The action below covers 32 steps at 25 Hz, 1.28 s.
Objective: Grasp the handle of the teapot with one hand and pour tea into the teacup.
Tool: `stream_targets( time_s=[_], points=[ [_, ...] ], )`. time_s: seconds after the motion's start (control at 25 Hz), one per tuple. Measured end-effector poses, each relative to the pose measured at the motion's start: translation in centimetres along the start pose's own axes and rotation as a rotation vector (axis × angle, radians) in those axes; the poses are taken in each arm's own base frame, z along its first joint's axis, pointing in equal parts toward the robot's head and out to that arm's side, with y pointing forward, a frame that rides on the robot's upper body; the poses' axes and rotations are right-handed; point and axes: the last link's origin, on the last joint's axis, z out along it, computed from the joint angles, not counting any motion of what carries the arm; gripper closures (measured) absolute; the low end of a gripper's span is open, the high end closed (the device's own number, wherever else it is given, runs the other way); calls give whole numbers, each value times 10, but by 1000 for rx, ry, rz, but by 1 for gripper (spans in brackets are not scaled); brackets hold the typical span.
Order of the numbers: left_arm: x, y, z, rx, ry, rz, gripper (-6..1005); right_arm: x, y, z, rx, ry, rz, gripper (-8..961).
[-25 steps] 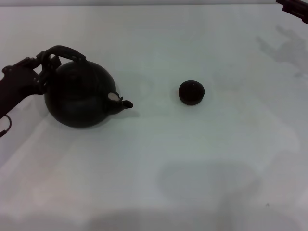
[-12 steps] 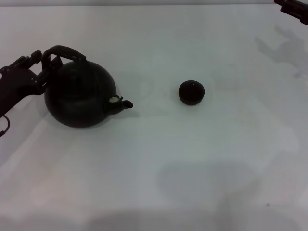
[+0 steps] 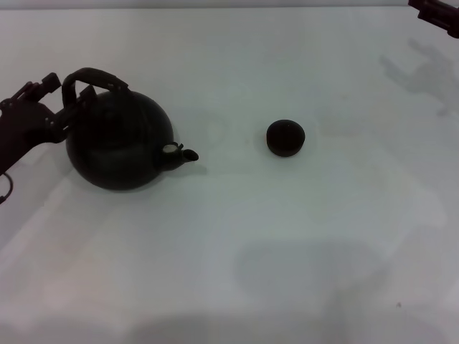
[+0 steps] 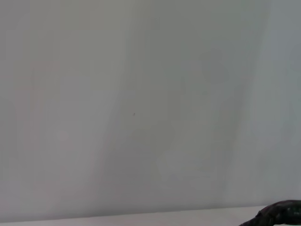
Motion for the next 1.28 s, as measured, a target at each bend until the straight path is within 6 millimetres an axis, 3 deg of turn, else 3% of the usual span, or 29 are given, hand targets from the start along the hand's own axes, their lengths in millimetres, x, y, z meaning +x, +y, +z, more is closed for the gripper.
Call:
stream_targets(
  time_s=[0.64,1.28],
  points=[
    [1,2,-47,-8,51,36,212,3,-4,-7,16,5,6,137],
    [0,-11,-107,168,141,27,211,13,-11,-23,69,3,34,137]
  ],
)
